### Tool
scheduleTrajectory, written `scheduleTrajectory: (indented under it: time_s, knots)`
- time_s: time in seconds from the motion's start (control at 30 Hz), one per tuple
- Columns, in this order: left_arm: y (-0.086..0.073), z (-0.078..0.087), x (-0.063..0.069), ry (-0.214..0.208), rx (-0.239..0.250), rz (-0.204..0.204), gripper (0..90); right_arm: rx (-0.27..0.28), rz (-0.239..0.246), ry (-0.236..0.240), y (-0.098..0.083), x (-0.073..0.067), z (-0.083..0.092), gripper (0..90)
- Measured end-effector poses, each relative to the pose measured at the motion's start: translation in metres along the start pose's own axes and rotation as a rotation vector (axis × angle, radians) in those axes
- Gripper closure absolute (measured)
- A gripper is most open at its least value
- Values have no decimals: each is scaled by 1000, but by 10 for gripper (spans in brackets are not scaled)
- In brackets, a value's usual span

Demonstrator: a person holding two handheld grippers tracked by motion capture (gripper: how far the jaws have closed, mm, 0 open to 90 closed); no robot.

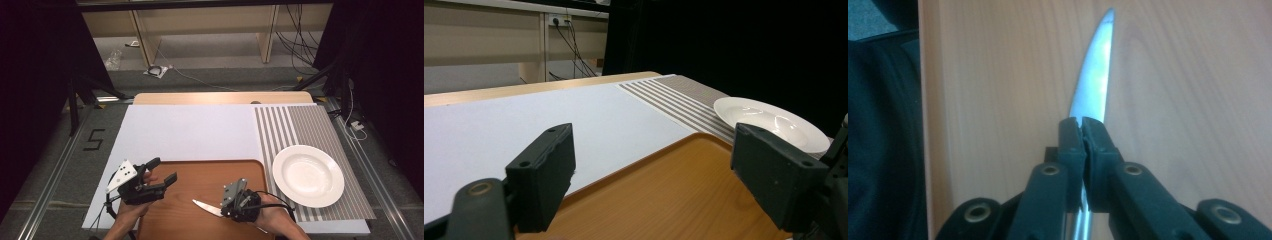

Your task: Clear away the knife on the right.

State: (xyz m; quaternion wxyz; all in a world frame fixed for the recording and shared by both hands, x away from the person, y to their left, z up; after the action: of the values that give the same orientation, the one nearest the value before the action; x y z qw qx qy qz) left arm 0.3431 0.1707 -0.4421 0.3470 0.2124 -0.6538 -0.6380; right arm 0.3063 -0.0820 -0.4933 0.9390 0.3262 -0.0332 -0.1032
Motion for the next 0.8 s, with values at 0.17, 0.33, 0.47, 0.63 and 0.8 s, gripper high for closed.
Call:
scheduleTrajectory:
  time_s: [0.17,0.33,0.47,0.63,0.8]
  knots:
    - [0,0,0,-1,0,1,180,-23,10,6,-2,-1,-4,899]
    - [0,0,0,-1,1,0,180,-79,36,1,-7,-4,-12,900]
    - [0,0,0,-1,1,0,180,-108,56,-18,-8,-5,-15,900]
    - [0,0,0,-1,1,-1,180,-112,53,-42,-10,-1,-13,900]
    - [0,0,0,-1,1,-1,180,-120,45,-71,-14,7,-9,900]
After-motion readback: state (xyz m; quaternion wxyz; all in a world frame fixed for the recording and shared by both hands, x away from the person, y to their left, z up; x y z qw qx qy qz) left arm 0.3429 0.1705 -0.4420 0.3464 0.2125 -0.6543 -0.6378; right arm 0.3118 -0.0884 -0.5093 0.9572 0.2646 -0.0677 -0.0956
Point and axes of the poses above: each handheld gripper's, and its own axes: z roughly backward along the jaws, y roughly out of its top, x roughly to its right, the point moved 5 cm from there along -z, roughly forward along the jaws, and after that the axes turned 7 degrees about x, right-handed, at the moved point
